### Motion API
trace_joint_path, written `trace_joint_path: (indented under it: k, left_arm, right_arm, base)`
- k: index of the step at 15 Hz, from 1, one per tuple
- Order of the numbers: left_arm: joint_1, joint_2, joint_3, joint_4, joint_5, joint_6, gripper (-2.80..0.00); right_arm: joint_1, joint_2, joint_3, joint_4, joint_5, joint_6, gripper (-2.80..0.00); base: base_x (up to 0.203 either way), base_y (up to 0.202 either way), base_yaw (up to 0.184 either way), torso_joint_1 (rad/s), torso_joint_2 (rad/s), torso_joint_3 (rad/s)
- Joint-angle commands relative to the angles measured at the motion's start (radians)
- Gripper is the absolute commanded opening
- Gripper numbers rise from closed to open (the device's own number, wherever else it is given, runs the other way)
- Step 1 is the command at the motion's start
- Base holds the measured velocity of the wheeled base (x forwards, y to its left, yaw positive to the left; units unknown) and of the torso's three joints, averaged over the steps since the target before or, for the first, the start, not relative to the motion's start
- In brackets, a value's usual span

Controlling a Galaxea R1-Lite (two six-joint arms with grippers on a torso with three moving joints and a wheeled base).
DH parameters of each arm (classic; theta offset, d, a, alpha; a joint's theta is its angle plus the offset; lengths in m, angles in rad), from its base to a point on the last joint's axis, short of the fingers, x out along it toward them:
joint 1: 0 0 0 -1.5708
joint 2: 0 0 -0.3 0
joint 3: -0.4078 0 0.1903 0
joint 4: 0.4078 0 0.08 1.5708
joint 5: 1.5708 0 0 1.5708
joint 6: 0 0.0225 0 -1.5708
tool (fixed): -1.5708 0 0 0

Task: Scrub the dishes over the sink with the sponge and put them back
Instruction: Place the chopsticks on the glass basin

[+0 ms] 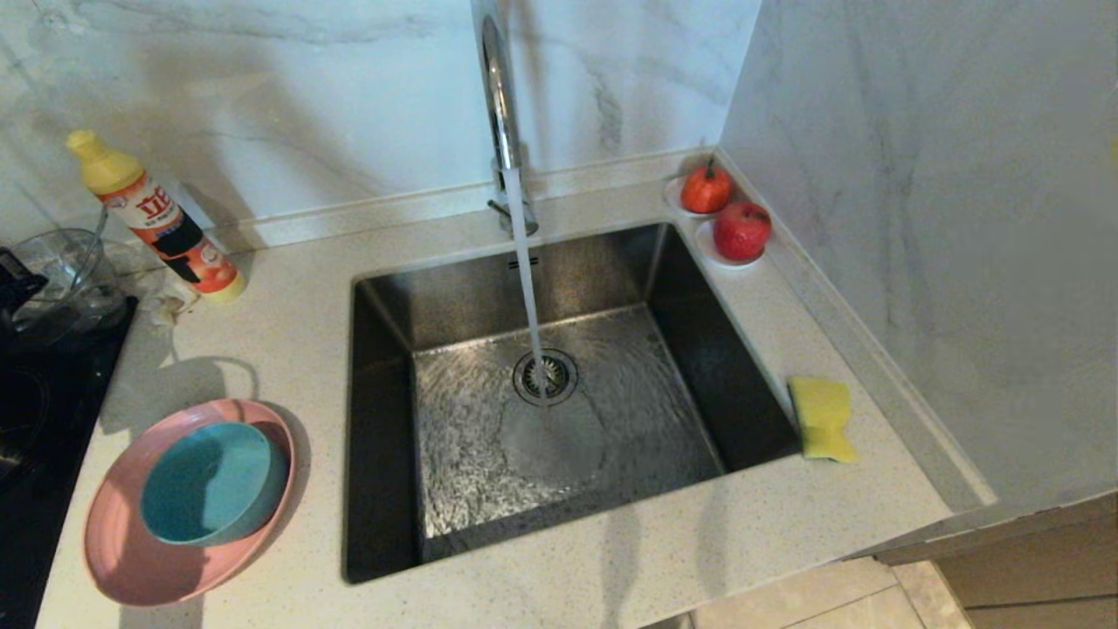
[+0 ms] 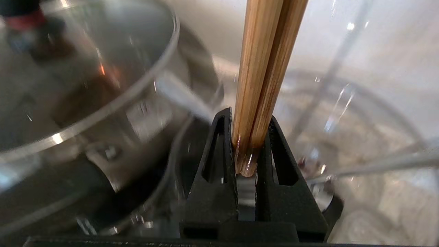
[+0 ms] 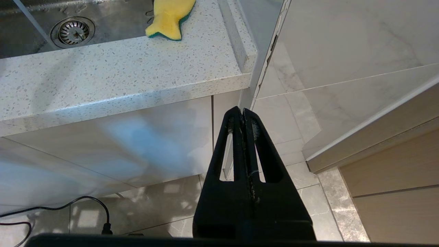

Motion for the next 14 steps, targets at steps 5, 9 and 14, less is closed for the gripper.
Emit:
trace_joint_path:
  k: [5, 9, 14]
  left_arm:
    - [-0.014, 0.026, -0.011, 0.031, 0.002, -0.030, -2.80]
    - [-0.036, 0.044, -0.023, 0.031, 0.002, -0.039, -2.80]
    - [-0.057, 0.062, -0.048, 0.049, 0.000, -0.048, -2.80]
  right_arm:
    - [0.000, 0.000, 0.000, 0.000, 0.000, 0.000, -2.80]
    - [0.001, 0.000, 0.002, 0.000, 0.000, 0.001, -2.80]
    - [0.001, 0.001, 0.001, 0.000, 0.000, 0.000, -2.80]
  base:
    - [0.000, 0.000, 0.000, 0.000, 0.00, 0.000]
    - [0.000, 0.000, 0.000, 0.000, 0.00, 0.000]
    - [0.000, 0.000, 0.000, 0.000, 0.00, 0.000]
